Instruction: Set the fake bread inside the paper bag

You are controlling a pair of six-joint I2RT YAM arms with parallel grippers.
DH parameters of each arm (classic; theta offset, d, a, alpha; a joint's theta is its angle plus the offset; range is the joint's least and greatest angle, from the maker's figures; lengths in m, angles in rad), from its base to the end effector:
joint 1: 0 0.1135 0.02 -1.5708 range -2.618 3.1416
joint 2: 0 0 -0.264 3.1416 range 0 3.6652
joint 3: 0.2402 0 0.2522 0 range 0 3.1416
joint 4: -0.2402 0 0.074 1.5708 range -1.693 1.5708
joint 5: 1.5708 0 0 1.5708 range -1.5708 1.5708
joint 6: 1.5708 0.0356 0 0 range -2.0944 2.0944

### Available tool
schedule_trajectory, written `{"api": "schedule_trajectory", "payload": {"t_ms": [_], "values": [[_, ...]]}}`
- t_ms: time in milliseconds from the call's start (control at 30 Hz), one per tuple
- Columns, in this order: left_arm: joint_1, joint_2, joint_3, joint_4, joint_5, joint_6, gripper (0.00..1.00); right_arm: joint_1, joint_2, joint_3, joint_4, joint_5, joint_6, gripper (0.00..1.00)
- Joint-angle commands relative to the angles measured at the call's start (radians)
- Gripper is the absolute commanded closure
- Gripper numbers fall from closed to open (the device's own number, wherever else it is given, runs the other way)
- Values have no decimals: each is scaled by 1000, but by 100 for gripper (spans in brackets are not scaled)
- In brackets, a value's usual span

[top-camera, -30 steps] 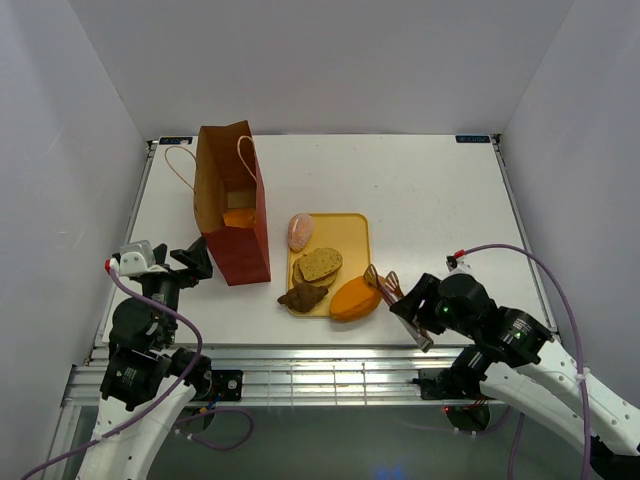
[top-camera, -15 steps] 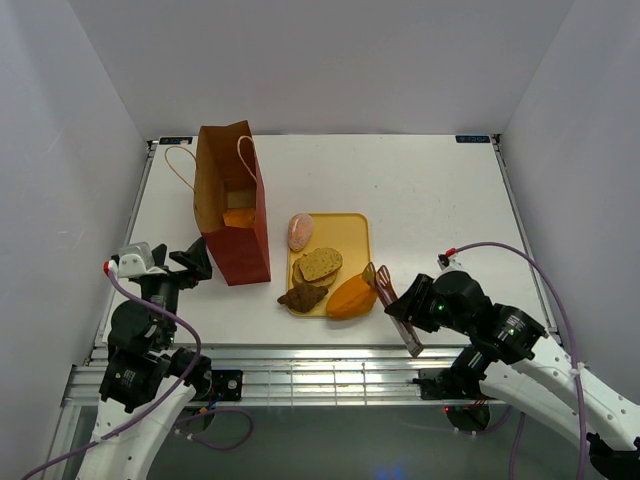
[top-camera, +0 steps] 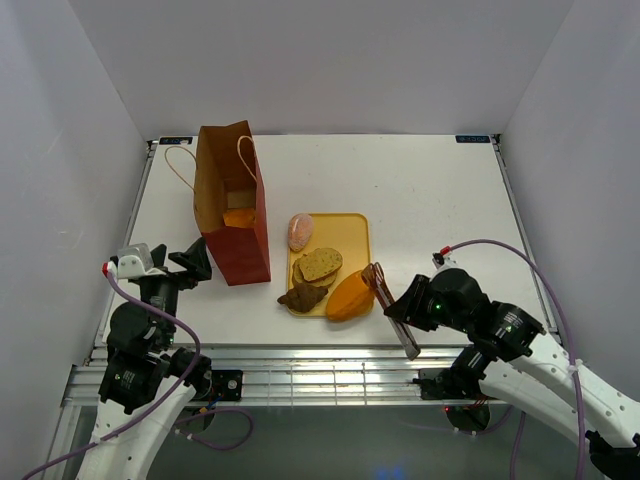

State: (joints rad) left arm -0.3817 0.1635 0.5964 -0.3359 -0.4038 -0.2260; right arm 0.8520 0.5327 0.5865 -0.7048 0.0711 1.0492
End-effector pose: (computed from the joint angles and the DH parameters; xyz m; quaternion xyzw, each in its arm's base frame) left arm 0.0636 -0.0105 0.3240 -0.0968 0.6679 -0.0885 0.7326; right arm 0.0816 0.0895 0.2543 0.1039 0.8896 0.3425 0.2837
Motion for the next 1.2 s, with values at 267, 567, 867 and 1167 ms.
{"api": "schedule_trajectory", "payload": {"t_ms": [267,567,867,1167], "values": [[-3,2,-7,0,-10,4,2,-2,108,199,106,30,-158,92],[-3,-5,-6,-5,-43,1,2,-2,253,433,134,45,-343,92],[-2,-9,-4,-9,-79,-4,2,-2,378,700,146,-60,-550,92],[-3,-10,-4,-12,-98,-7,2,-2,516,927,221,-252,-722,92]]}}
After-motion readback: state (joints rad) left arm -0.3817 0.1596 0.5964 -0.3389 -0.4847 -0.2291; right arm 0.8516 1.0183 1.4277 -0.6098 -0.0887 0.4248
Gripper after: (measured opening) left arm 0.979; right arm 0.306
